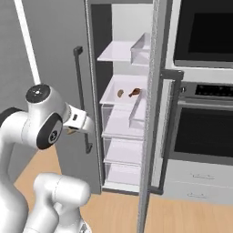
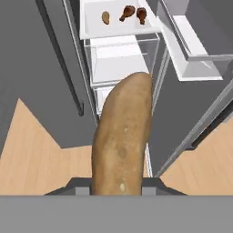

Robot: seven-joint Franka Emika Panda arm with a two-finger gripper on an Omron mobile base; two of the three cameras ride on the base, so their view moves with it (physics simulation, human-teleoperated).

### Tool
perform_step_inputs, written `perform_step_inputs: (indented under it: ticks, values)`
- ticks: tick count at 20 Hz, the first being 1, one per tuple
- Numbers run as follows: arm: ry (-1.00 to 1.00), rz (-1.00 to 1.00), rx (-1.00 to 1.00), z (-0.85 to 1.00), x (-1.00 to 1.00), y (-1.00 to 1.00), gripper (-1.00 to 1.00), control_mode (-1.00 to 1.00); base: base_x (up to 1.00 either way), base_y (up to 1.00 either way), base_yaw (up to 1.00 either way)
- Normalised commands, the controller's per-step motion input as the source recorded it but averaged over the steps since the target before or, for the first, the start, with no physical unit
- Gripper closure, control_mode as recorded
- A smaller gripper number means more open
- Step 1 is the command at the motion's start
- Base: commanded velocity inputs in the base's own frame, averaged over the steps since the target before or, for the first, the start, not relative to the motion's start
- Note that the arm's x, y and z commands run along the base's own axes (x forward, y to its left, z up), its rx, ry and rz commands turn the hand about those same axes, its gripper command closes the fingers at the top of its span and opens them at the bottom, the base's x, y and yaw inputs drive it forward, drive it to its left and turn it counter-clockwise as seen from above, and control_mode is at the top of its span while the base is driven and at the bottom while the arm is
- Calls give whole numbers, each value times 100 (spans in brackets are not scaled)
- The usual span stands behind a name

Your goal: Place one sweet potato and one chicken drumstick in each tupperware on the nearby counter, to pack two identical lunches.

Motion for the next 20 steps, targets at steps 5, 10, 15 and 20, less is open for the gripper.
perform_step_inputs:
  ticks: [5,10,15,20]
  values:
    - [0,0,0,0,0,0,100,100,-25,-65,-48]
    - [0,0,0,0,0,0,100,100,1,-46,-60]
    - [0,0,0,0,0,0,100,100,18,-69,-56]
    - [0,0,0,0,0,0,100,100,73,-81,-45]
